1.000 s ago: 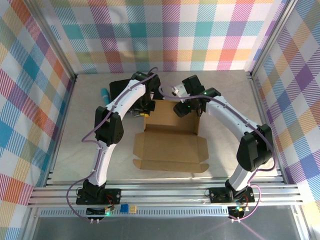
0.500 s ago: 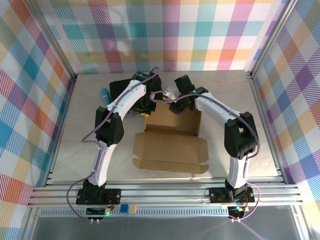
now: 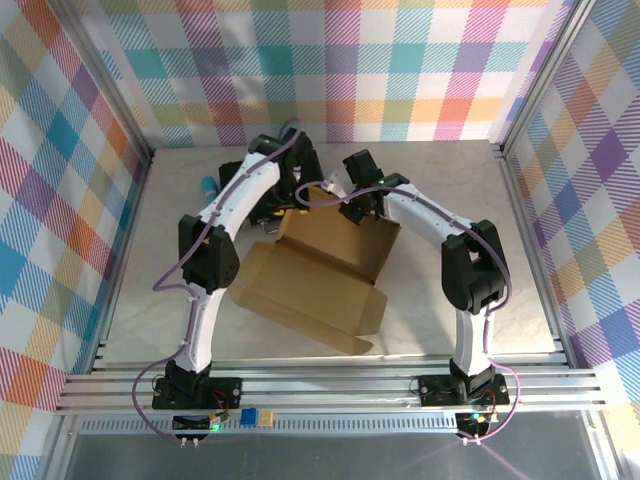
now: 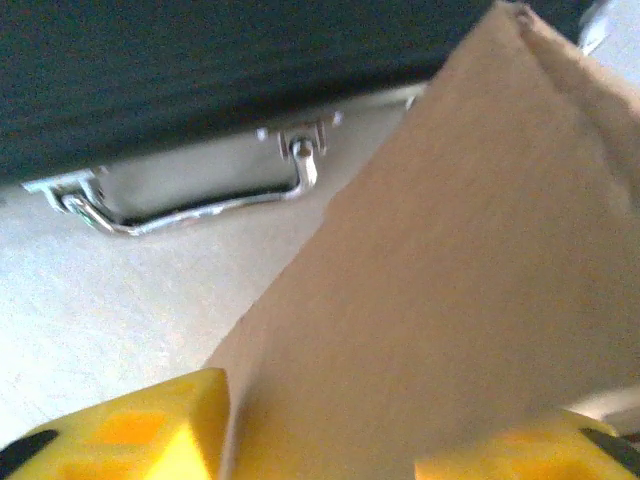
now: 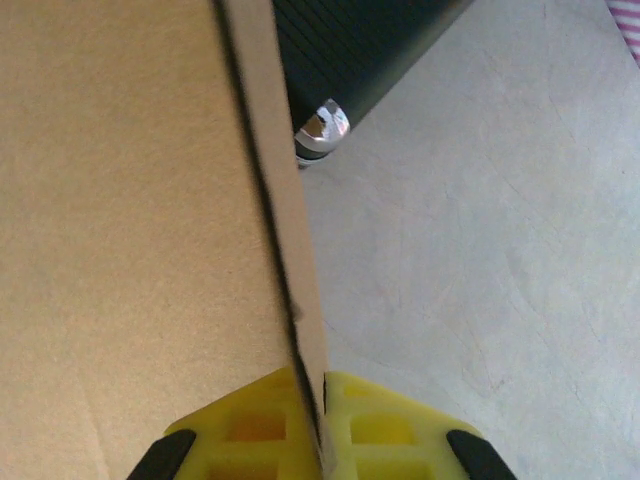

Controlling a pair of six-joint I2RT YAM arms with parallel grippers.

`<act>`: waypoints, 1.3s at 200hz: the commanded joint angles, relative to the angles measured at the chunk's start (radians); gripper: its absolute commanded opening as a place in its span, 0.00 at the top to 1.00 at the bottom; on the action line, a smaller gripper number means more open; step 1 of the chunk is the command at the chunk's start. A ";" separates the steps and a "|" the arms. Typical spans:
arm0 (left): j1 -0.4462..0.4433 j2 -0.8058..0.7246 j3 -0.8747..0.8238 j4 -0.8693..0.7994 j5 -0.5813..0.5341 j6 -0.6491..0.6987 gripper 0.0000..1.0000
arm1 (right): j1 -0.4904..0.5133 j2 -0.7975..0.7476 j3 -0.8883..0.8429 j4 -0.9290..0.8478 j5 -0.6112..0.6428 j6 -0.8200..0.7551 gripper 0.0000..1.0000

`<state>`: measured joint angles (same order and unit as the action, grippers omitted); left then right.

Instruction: Fold the paper box

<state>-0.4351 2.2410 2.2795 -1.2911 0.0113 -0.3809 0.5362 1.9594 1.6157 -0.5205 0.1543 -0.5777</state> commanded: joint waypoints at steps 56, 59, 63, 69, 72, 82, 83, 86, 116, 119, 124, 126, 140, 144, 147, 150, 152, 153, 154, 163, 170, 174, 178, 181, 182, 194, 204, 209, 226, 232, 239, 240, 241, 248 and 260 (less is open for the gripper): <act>0.077 -0.339 0.013 0.297 -0.005 -0.243 0.37 | -0.079 -0.043 0.096 -0.135 0.041 0.257 1.00; 0.079 -0.348 0.012 0.300 -0.005 -0.236 0.37 | -0.090 -0.045 0.100 -0.144 0.038 0.279 1.00; 0.080 -0.359 0.009 0.298 -0.007 -0.227 0.37 | -0.102 -0.048 0.103 -0.153 0.037 0.310 1.00; 0.083 -0.374 0.007 0.287 -0.007 -0.212 0.37 | -0.125 -0.057 0.105 -0.169 0.029 0.357 1.00; 0.084 -0.380 0.004 0.280 -0.006 -0.206 0.37 | -0.136 -0.063 0.105 -0.176 0.023 0.379 1.00; 0.087 -0.400 -0.012 0.243 0.005 -0.181 0.37 | -0.174 -0.088 0.093 -0.187 0.014 0.452 1.00; 0.087 -0.402 -0.014 0.239 0.006 -0.178 0.37 | -0.178 -0.090 0.092 -0.188 0.014 0.460 1.00; 0.087 -0.408 -0.022 0.226 0.010 -0.173 0.37 | -0.190 -0.099 0.088 -0.193 0.014 0.490 1.00; 0.080 -0.551 -0.270 0.243 0.075 -0.148 0.37 | -0.320 -0.200 0.012 -0.234 -0.035 0.818 1.00; 0.078 -0.572 -0.304 0.256 0.084 -0.149 0.37 | -0.329 -0.213 0.000 -0.235 -0.037 0.849 1.00; 0.076 -0.603 -0.359 0.287 0.099 -0.149 0.37 | -0.343 -0.231 -0.027 -0.238 -0.035 0.907 1.00; 0.075 -0.614 -0.380 0.296 0.107 -0.150 0.37 | -0.349 -0.239 -0.038 -0.240 -0.035 0.931 1.00; 0.062 -0.674 -0.500 0.351 0.145 -0.152 0.37 | -0.382 -0.292 -0.121 -0.227 -0.055 1.084 1.00; 0.058 -0.684 -0.526 0.363 0.157 -0.154 0.37 | -0.388 -0.304 -0.141 -0.233 -0.050 1.133 1.00; 0.054 -0.692 -0.546 0.370 0.166 -0.154 0.37 | -0.391 -0.313 -0.157 -0.237 -0.044 1.173 1.00; 0.050 -0.698 -0.564 0.377 0.172 -0.156 0.37 | -0.393 -0.322 -0.174 -0.239 -0.041 1.209 1.00; 0.047 -0.702 -0.575 0.380 0.175 -0.157 0.36 | -0.393 -0.328 -0.186 -0.238 -0.041 1.233 1.00; 0.046 -0.704 -0.580 0.381 0.178 -0.158 0.36 | -0.393 -0.330 -0.191 -0.239 -0.041 1.246 1.00; 0.045 -0.705 -0.585 0.383 0.179 -0.159 0.36 | -0.393 -0.333 -0.196 -0.240 -0.042 1.259 1.00; 0.034 -0.718 -0.630 0.402 0.193 -0.166 0.36 | -0.394 -0.354 -0.242 -0.241 -0.053 1.364 1.00; 0.027 -0.728 -0.664 0.422 0.204 -0.176 0.36 | -0.391 -0.364 -0.276 -0.251 -0.064 1.462 1.00; 0.023 -0.735 -0.683 0.434 0.208 -0.182 0.36 | -0.390 -0.370 -0.298 -0.259 -0.075 1.521 1.00; 0.019 -0.741 -0.701 0.449 0.211 -0.191 0.36 | -0.388 -0.375 -0.323 -0.258 -0.089 1.577 1.00; 0.017 -0.745 -0.716 0.460 0.217 -0.199 0.36 | -0.386 -0.380 -0.341 -0.257 -0.099 1.612 1.00; 0.017 -0.746 -0.720 0.464 0.219 -0.201 0.36 | -0.385 -0.380 -0.347 -0.257 -0.102 1.630 1.00; 0.008 -0.761 -0.767 0.512 0.230 -0.228 0.36 | -0.360 -0.395 -0.407 -0.249 -0.113 1.773 1.00; 0.002 -0.768 -0.792 0.547 0.241 -0.244 0.36 | -0.327 -0.402 -0.437 -0.245 -0.093 1.861 1.00; 0.000 -0.768 -0.804 0.566 0.246 -0.253 0.36 | -0.310 -0.402 -0.444 -0.250 -0.076 1.903 1.00; -0.008 -0.763 -0.832 0.629 0.266 -0.259 0.36 | -0.266 -0.382 -0.453 -0.265 -0.055 2.001 1.00; -0.009 -0.757 -0.836 0.648 0.273 -0.259 0.36 | -0.251 -0.368 -0.450 -0.271 -0.053 2.024 1.00; -0.011 -0.749 -0.840 0.668 0.285 -0.254 0.36 | -0.238 -0.354 -0.444 -0.280 -0.053 2.042 1.00; -0.011 -0.748 -0.839 0.671 0.286 -0.252 0.36 | -0.236 -0.351 -0.442 -0.281 -0.053 2.045 1.00; -0.011 -0.747 -0.840 0.675 0.289 -0.250 0.36 | -0.234 -0.349 -0.442 -0.282 -0.053 2.047 1.00; -0.012 -0.737 -0.841 0.700 0.301 -0.233 0.36 | -0.225 -0.330 -0.435 -0.288 -0.058 2.055 1.00; -0.016 -0.710 -0.832 0.706 0.295 -0.185 0.36 | -0.209 -0.309 -0.419 -0.310 -0.050 2.066 1.00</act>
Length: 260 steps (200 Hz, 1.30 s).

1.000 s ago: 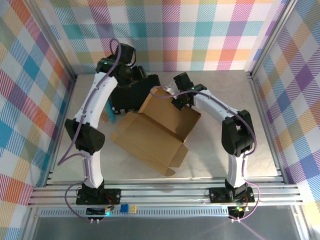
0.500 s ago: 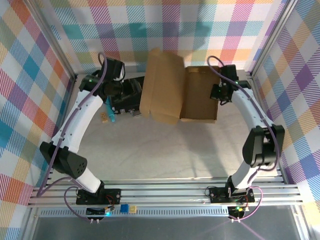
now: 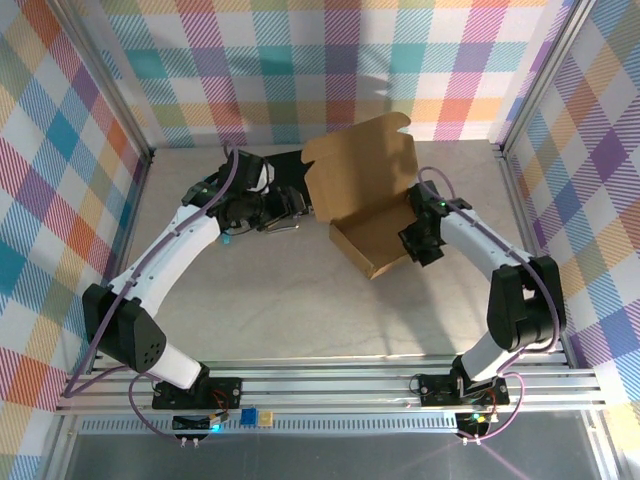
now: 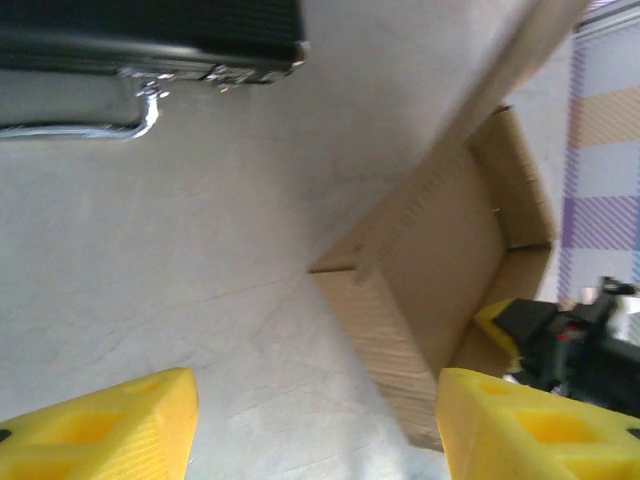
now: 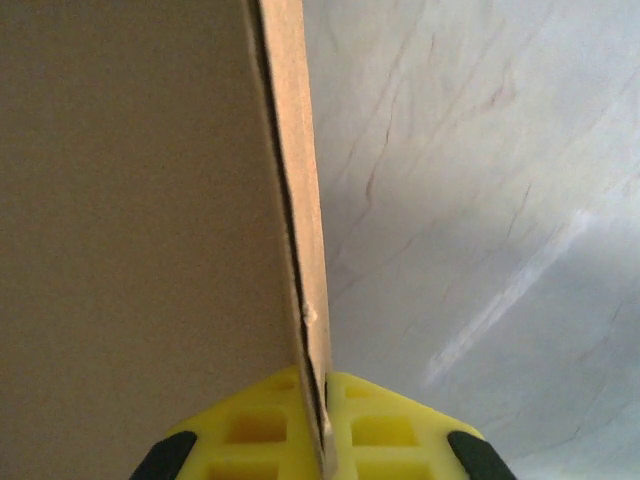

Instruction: Fold the paper box

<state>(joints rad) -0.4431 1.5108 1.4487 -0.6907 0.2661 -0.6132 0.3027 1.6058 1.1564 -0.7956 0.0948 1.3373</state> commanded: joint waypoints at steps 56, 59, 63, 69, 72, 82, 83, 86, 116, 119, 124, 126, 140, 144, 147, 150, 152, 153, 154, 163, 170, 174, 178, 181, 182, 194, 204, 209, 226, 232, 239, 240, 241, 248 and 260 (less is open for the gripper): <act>-0.003 0.174 0.099 0.019 -0.043 0.251 0.35 | 0.038 0.066 0.047 -0.047 0.025 0.162 1.00; -0.003 0.186 0.108 0.017 -0.044 0.254 0.35 | 0.038 0.066 0.046 -0.044 0.023 0.162 1.00; -0.003 0.203 0.121 0.013 -0.044 0.258 0.35 | 0.038 0.065 0.046 -0.041 0.021 0.162 1.00; -0.003 0.226 0.139 0.007 -0.045 0.263 0.35 | 0.038 0.066 0.044 -0.041 0.019 0.162 1.00; -0.002 0.236 0.151 0.007 -0.045 0.266 0.35 | 0.039 0.068 0.044 -0.040 0.020 0.161 1.00; -0.002 0.267 0.177 0.015 -0.045 0.269 0.35 | 0.039 0.065 0.041 -0.041 0.020 0.161 1.00; -0.001 0.271 0.181 0.016 -0.045 0.269 0.35 | 0.039 0.066 0.040 -0.041 0.020 0.162 1.00; -0.001 0.281 0.188 0.022 -0.043 0.268 0.35 | 0.039 0.065 0.040 -0.040 0.020 0.162 1.00; 0.000 0.371 0.276 0.065 0.007 0.257 0.35 | 0.039 0.061 0.032 -0.029 0.013 0.160 1.00; 0.000 0.379 0.284 0.069 0.015 0.255 0.35 | 0.039 0.062 0.032 -0.027 0.012 0.160 1.00; 0.000 0.393 0.296 0.075 0.031 0.252 0.36 | 0.039 0.063 0.030 -0.024 0.010 0.160 1.00; 0.000 0.399 0.301 0.077 0.036 0.250 0.36 | 0.039 0.063 0.030 -0.024 0.009 0.160 1.00; -0.003 0.438 0.333 0.072 0.055 0.254 0.38 | 0.040 0.065 0.030 -0.021 0.004 0.162 1.00; -0.005 0.446 0.341 0.069 0.054 0.256 0.40 | 0.039 0.064 0.029 -0.018 0.004 0.161 1.00; -0.006 0.453 0.344 0.065 0.051 0.259 0.41 | 0.038 0.065 0.028 -0.016 0.002 0.161 1.00; -0.006 0.459 0.347 0.065 0.048 0.260 0.43 | 0.039 0.065 0.028 -0.015 0.001 0.161 1.00; -0.006 0.462 0.347 0.065 0.047 0.260 0.45 | 0.039 0.066 0.029 -0.015 0.000 0.162 1.00; -0.006 0.462 0.348 0.065 0.046 0.260 0.46 | 0.039 0.065 0.028 -0.014 -0.001 0.163 1.00; -0.006 0.463 0.348 0.066 0.045 0.260 0.47 | 0.038 0.065 0.028 -0.014 -0.001 0.163 1.00; -0.006 0.470 0.346 0.071 0.038 0.260 0.56 | 0.039 0.066 0.028 -0.010 -0.007 0.164 1.00; -0.006 0.475 0.346 0.074 0.031 0.263 0.67 | 0.038 0.066 0.028 -0.007 -0.012 0.165 1.00; -0.006 0.477 0.346 0.076 0.029 0.266 0.71 | 0.039 0.067 0.028 -0.004 -0.017 0.165 1.00; -0.006 0.480 0.345 0.080 0.028 0.268 0.76 | 0.039 0.067 0.030 0.000 -0.021 0.162 1.00; -0.006 0.480 0.345 0.081 0.030 0.271 0.78 | 0.039 0.068 0.030 0.004 -0.025 0.161 1.00; -0.006 0.480 0.345 0.083 0.030 0.271 0.79 | 0.039 0.068 0.029 0.006 -0.026 0.160 1.00; -0.008 0.484 0.346 0.091 0.024 0.280 0.89 | 0.039 0.066 0.030 0.028 -0.047 0.148 1.00; -0.008 0.488 0.353 0.091 0.019 0.293 0.99 | 0.039 0.063 0.031 0.047 -0.066 0.131 0.98; -0.007 0.490 0.356 0.087 0.013 0.302 1.00 | 0.039 0.061 0.035 0.049 -0.072 0.121 0.92; -0.008 0.494 0.373 0.057 -0.018 0.353 1.00 | 0.038 0.043 0.060 0.017 -0.068 0.067 0.60; -0.008 0.497 0.379 0.042 -0.030 0.381 1.00 | 0.035 0.030 0.076 -0.002 -0.051 0.029 0.50; -0.008 0.496 0.385 0.020 -0.044 0.412 1.00 | 0.032 0.008 0.100 -0.028 -0.020 -0.032 0.39; -0.008 0.495 0.385 0.018 -0.045 0.417 1.00 | 0.031 0.004 0.101 -0.030 -0.015 -0.042 0.38; -0.007 0.494 0.386 0.014 -0.046 0.422 1.00 | 0.031 0.000 0.106 -0.032 -0.011 -0.053 0.37; -0.004 0.489 0.385 0.005 -0.048 0.452 1.00 | 0.024 -0.027 0.130 -0.036 0.013 -0.141 0.29; 0.005 0.472 0.372 0.000 -0.051 0.495 1.00 | 0.007 -0.080 0.161 -0.022 0.049 -0.322 0.19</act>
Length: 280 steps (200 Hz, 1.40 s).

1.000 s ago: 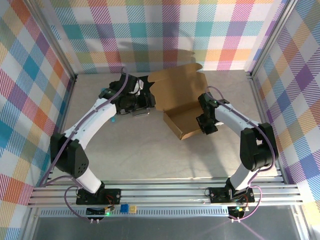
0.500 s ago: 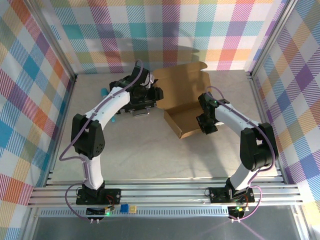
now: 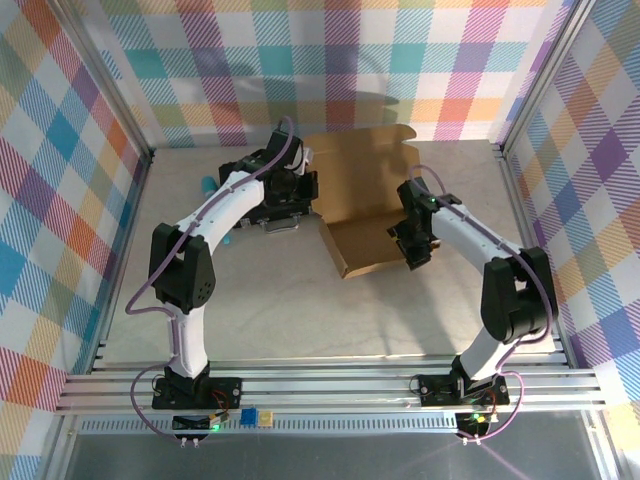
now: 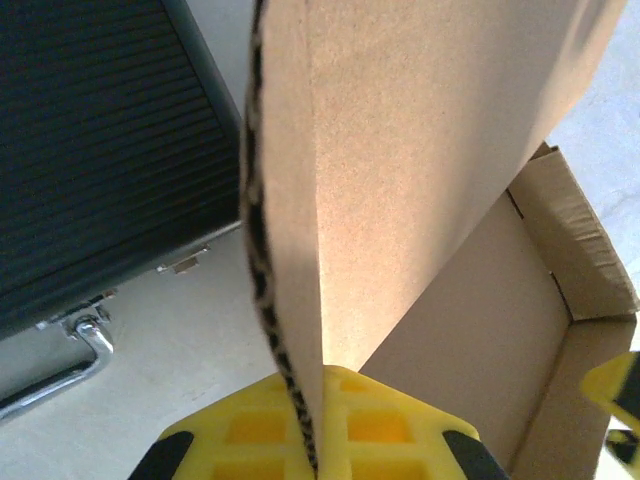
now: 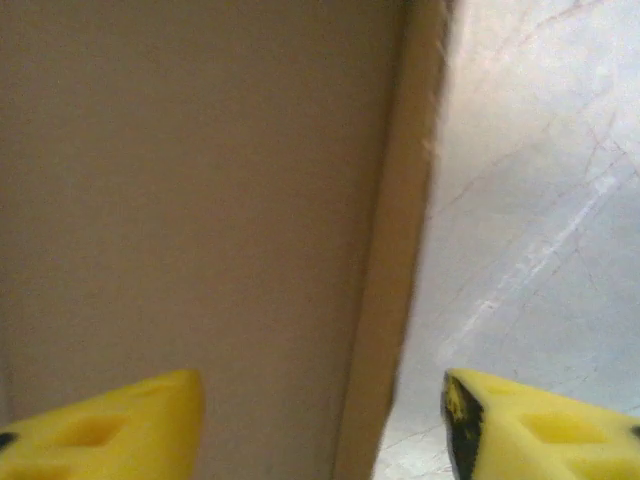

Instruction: Fold the paper box

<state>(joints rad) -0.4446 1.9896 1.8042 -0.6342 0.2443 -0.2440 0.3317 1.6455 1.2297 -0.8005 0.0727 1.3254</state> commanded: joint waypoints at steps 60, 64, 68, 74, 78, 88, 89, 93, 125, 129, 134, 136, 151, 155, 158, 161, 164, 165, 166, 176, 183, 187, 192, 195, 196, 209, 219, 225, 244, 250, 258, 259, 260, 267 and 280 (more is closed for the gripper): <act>0.038 -0.064 -0.031 -0.099 -0.026 0.348 1.00 | -0.273 -0.132 0.104 0.255 -0.273 -1.054 0.16; 0.040 -0.066 -0.031 -0.104 -0.029 0.359 1.00 | -0.283 -0.109 0.125 0.249 -0.293 -1.087 0.17; 0.044 -0.067 -0.031 -0.108 -0.032 0.369 1.00 | -0.290 -0.085 0.149 0.243 -0.322 -1.119 0.18; 0.050 -0.068 -0.034 -0.110 -0.033 0.380 1.00 | -0.295 -0.045 0.184 0.229 -0.361 -1.167 0.19; 0.055 -0.068 -0.034 -0.111 -0.035 0.383 1.00 | -0.296 -0.020 0.210 0.213 -0.370 -1.194 0.19; 0.069 -0.066 -0.035 -0.111 -0.039 0.382 1.00 | -0.296 0.049 0.280 0.169 -0.402 -1.248 0.22; 0.070 -0.065 -0.035 -0.111 -0.039 0.381 1.00 | -0.295 0.059 0.288 0.163 -0.407 -1.254 0.22; 0.075 -0.063 -0.035 -0.108 -0.036 0.380 1.00 | -0.294 0.089 0.315 0.141 -0.424 -1.272 0.24; 0.081 -0.041 -0.032 -0.096 -0.032 0.357 1.00 | -0.293 0.233 0.443 0.055 -0.484 -1.306 0.25; 0.081 -0.039 -0.031 -0.095 -0.034 0.353 1.00 | -0.295 0.240 0.445 0.054 -0.483 -1.306 0.25; 0.081 -0.036 -0.031 -0.093 -0.039 0.348 1.00 | -0.294 0.243 0.443 0.056 -0.482 -1.307 0.25; 0.081 -0.034 -0.031 -0.093 -0.040 0.346 1.00 | -0.295 0.244 0.441 0.058 -0.481 -1.306 0.25; 0.082 -0.028 -0.033 -0.086 -0.047 0.340 1.00 | -0.294 0.234 0.413 0.082 -0.479 -1.304 0.26; 0.081 -0.026 -0.034 -0.085 -0.046 0.340 1.00 | -0.295 0.230 0.404 0.089 -0.482 -1.304 0.25; 0.081 -0.026 -0.035 -0.083 -0.047 0.339 1.00 | -0.294 0.229 0.398 0.095 -0.485 -1.305 0.26; 0.081 -0.025 -0.035 -0.082 -0.047 0.339 1.00 | -0.294 0.229 0.394 0.098 -0.490 -1.307 0.26; 0.081 -0.024 -0.035 -0.081 -0.047 0.338 1.00 | -0.295 0.230 0.391 0.102 -0.496 -1.307 0.26; 0.081 -0.024 -0.035 -0.081 -0.048 0.338 1.00 | -0.294 0.231 0.390 0.102 -0.498 -1.307 0.26; 0.081 -0.023 -0.035 -0.080 -0.049 0.338 1.00 | -0.294 0.232 0.388 0.104 -0.500 -1.307 0.27; 0.081 -0.019 -0.036 -0.078 -0.051 0.333 1.00 | -0.295 0.241 0.386 0.107 -0.526 -1.306 0.30; 0.081 -0.016 -0.034 -0.076 -0.054 0.327 1.00 | -0.293 0.247 0.384 0.115 -0.539 -1.301 0.33; 0.081 -0.014 -0.031 -0.076 -0.055 0.323 1.00 | -0.292 0.249 0.380 0.120 -0.542 -1.296 0.34; 0.081 -0.012 -0.028 -0.075 -0.057 0.317 1.00 | -0.286 0.251 0.376 0.126 -0.540 -1.290 0.35; 0.081 -0.011 -0.027 -0.075 -0.060 0.314 1.00 | -0.285 0.252 0.374 0.128 -0.536 -1.287 0.36; 0.081 -0.012 -0.026 -0.075 -0.061 0.313 1.00 | -0.284 0.252 0.374 0.129 -0.535 -1.287 0.37; 0.081 -0.007 -0.022 -0.069 -0.073 0.290 1.00 | -0.270 0.254 0.370 0.139 -0.499 -1.273 0.42; 0.081 -0.003 -0.022 -0.062 -0.075 0.270 1.00 | -0.257 0.254 0.368 0.139 -0.456 -1.260 0.47; 0.081 -0.003 -0.024 -0.053 -0.072 0.258 1.00 | -0.250 0.251 0.367 0.142 -0.442 -1.250 0.50; 0.074 -0.009 -0.043 -0.023 -0.082 0.223 1.00 | -0.214 0.242 0.367 0.152 -0.364 -1.225 0.58; 0.071 -0.012 -0.052 -0.012 -0.091 0.210 1.00 | -0.200 0.238 0.370 0.153 -0.339 -1.219 0.62; 0.067 -0.016 -0.066 0.004 -0.101 0.193 1.00 | -0.182 0.232 0.371 0.158 -0.304 -1.208 0.66; 0.066 -0.018 -0.067 0.006 -0.102 0.190 1.00 | -0.179 0.231 0.371 0.160 -0.300 -1.205 0.67; 0.066 -0.019 -0.069 0.009 -0.104 0.188 1.00 | -0.176 0.230 0.372 0.159 -0.295 -1.203 0.67; 0.061 -0.023 -0.084 0.023 -0.120 0.170 1.00 | -0.162 0.225 0.374 0.162 -0.269 -1.190 0.72; 0.052 -0.038 -0.116 0.059 -0.147 0.136 1.00 | -0.133 0.210 0.375 0.170 -0.204 -1.150 0.81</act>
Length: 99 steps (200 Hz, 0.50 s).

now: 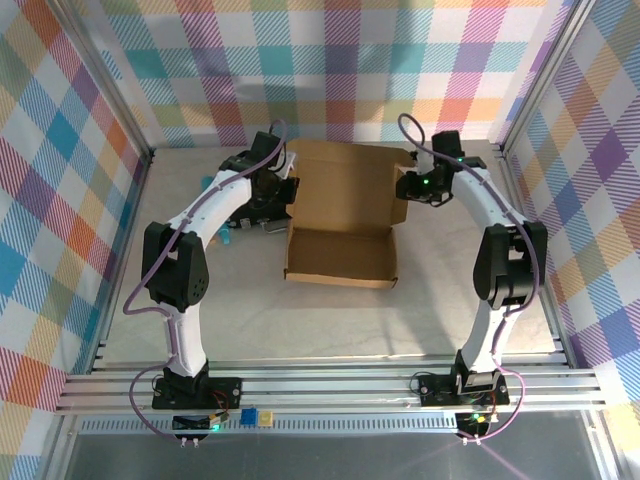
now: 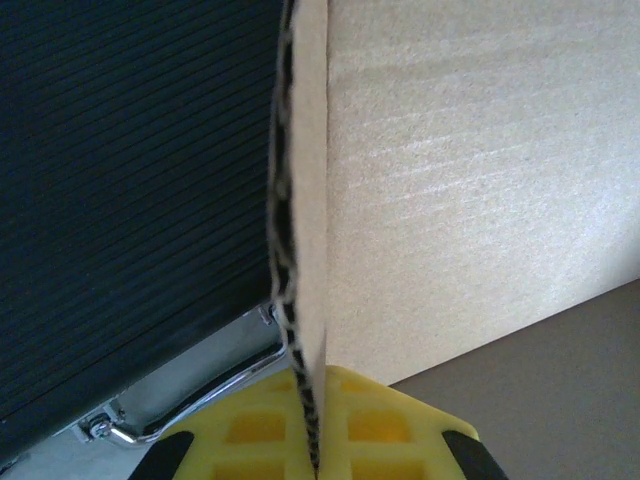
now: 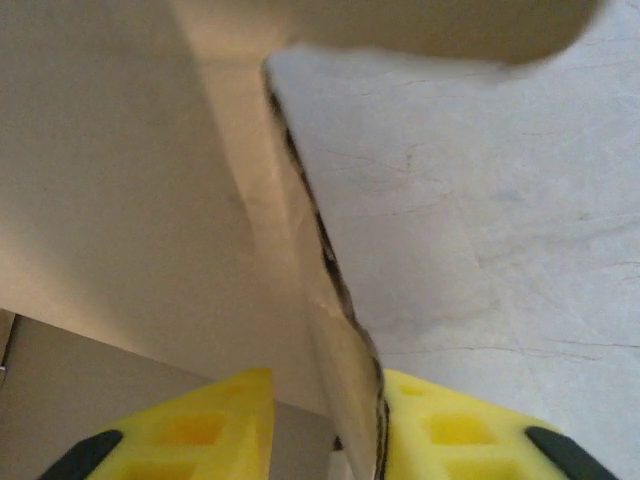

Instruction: Fold the paper box

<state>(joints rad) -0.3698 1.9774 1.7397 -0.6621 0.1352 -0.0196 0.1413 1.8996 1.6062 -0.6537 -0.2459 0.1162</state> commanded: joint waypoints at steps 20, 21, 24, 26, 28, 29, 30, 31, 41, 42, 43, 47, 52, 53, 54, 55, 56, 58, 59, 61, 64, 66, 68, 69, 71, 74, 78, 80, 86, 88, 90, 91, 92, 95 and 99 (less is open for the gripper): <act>-0.043 -0.044 -0.094 0.138 -0.109 -0.156 1.00 | 0.108 -0.081 -0.016 0.044 0.228 0.124 0.93; -0.044 -0.044 -0.095 0.140 -0.114 -0.159 1.00 | 0.111 -0.084 -0.018 0.047 0.230 0.127 0.93; -0.048 -0.047 -0.100 0.147 -0.128 -0.169 1.00 | 0.118 -0.090 -0.023 0.055 0.242 0.137 0.95; -0.051 -0.049 -0.103 0.151 -0.139 -0.176 1.00 | 0.123 -0.094 -0.027 0.058 0.250 0.143 0.96; -0.054 -0.051 -0.106 0.154 -0.150 -0.183 1.00 | 0.129 -0.099 -0.029 0.061 0.258 0.150 0.98; -0.055 -0.052 -0.108 0.157 -0.158 -0.187 1.00 | 0.134 -0.099 -0.032 0.063 0.267 0.152 0.99; -0.057 -0.053 -0.110 0.159 -0.164 -0.190 1.00 | 0.137 -0.101 -0.033 0.065 0.274 0.157 0.99; -0.057 -0.054 -0.112 0.161 -0.171 -0.194 1.00 | 0.140 -0.103 -0.034 0.066 0.281 0.161 1.00; -0.072 -0.066 -0.135 0.191 -0.231 -0.229 1.00 | 0.165 -0.126 -0.061 0.096 0.320 0.199 1.00; -0.073 -0.068 -0.138 0.195 -0.236 -0.230 1.00 | 0.167 -0.129 -0.065 0.100 0.322 0.202 1.00; -0.074 -0.069 -0.140 0.197 -0.242 -0.234 1.00 | 0.170 -0.132 -0.069 0.105 0.324 0.206 1.00; -0.080 -0.075 -0.151 0.212 -0.264 -0.248 1.00 | 0.177 -0.143 -0.086 0.123 0.335 0.219 1.00; -0.086 -0.081 -0.165 0.228 -0.297 -0.265 1.00 | 0.189 -0.157 -0.106 0.145 0.353 0.236 1.00; -0.087 -0.082 -0.167 0.231 -0.303 -0.268 1.00 | 0.191 -0.161 -0.111 0.149 0.358 0.239 1.00; -0.089 -0.083 -0.169 0.234 -0.310 -0.272 1.00 | 0.193 -0.164 -0.116 0.154 0.362 0.244 1.00; -0.090 -0.085 -0.172 0.237 -0.315 -0.277 1.00 | 0.194 -0.167 -0.122 0.157 0.367 0.251 1.00; -0.091 -0.085 -0.175 0.240 -0.322 -0.280 1.00 | 0.197 -0.170 -0.127 0.162 0.371 0.256 1.00; -0.094 -0.088 -0.180 0.247 -0.333 -0.287 1.00 | 0.199 -0.176 -0.137 0.172 0.377 0.267 1.00; -0.095 -0.089 -0.182 0.250 -0.339 -0.291 1.00 | 0.201 -0.180 -0.142 0.177 0.380 0.271 1.00; -0.097 -0.092 -0.188 0.258 -0.350 -0.298 1.00 | 0.204 -0.186 -0.153 0.185 0.384 0.280 1.00; -0.100 -0.096 -0.199 0.270 -0.366 -0.309 1.00 | 0.207 -0.195 -0.171 0.207 0.391 0.292 1.00; -0.102 -0.099 -0.206 0.279 -0.375 -0.317 1.00 | 0.211 -0.202 -0.183 0.220 0.395 0.299 1.00; -0.104 -0.103 -0.215 0.290 -0.385 -0.322 1.00 | 0.214 -0.209 -0.194 0.234 0.402 0.306 1.00; -0.105 -0.105 -0.220 0.296 -0.389 -0.326 1.00 | 0.216 -0.212 -0.198 0.241 0.405 0.307 1.00; -0.107 -0.108 -0.230 0.309 -0.395 -0.333 1.00 | 0.219 -0.219 -0.215 0.252 0.414 0.315 1.00; -0.109 -0.115 -0.246 0.329 -0.405 -0.341 1.00 | 0.225 -0.231 -0.239 0.274 0.430 0.325 1.00; -0.112 -0.126 -0.271 0.361 -0.416 -0.353 1.00 | 0.233 -0.247 -0.269 0.304 0.451 0.338 1.00; -0.112 -0.132 -0.287 0.390 -0.421 -0.357 1.00 | 0.236 -0.257 -0.287 0.318 0.460 0.343 1.00; -0.115 -0.153 -0.339 0.472 -0.432 -0.368 1.00 | 0.244 -0.282 -0.348 0.393 0.468 0.355 1.00; -0.117 -0.159 -0.358 0.493 -0.436 -0.371 1.00 | 0.245 -0.295 -0.371 0.421 0.467 0.360 1.00; -0.119 -0.168 -0.378 0.520 -0.441 -0.374 1.00 | 0.246 -0.306 -0.393 0.449 0.465 0.364 1.00; -0.119 -0.172 -0.386 0.532 -0.444 -0.374 1.00 | 0.247 -0.311 -0.405 0.463 0.464 0.367 1.00; -0.120 -0.177 -0.396 0.544 -0.448 -0.375 1.00 | 0.249 -0.317 -0.416 0.478 0.464 0.369 1.00; -0.123 -0.189 -0.422 0.577 -0.459 -0.379 1.00 | 0.252 -0.330 -0.451 0.522 0.463 0.376 1.00; -0.128 -0.202 -0.454 0.618 -0.475 -0.383 1.00 | 0.256 -0.350 -0.493 0.578 0.463 0.382 1.00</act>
<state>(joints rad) -0.4767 1.8664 1.4265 -0.3271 -0.2268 -0.3038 0.3698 1.6409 1.2938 -0.3885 0.1646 0.3843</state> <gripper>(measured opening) 0.056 0.045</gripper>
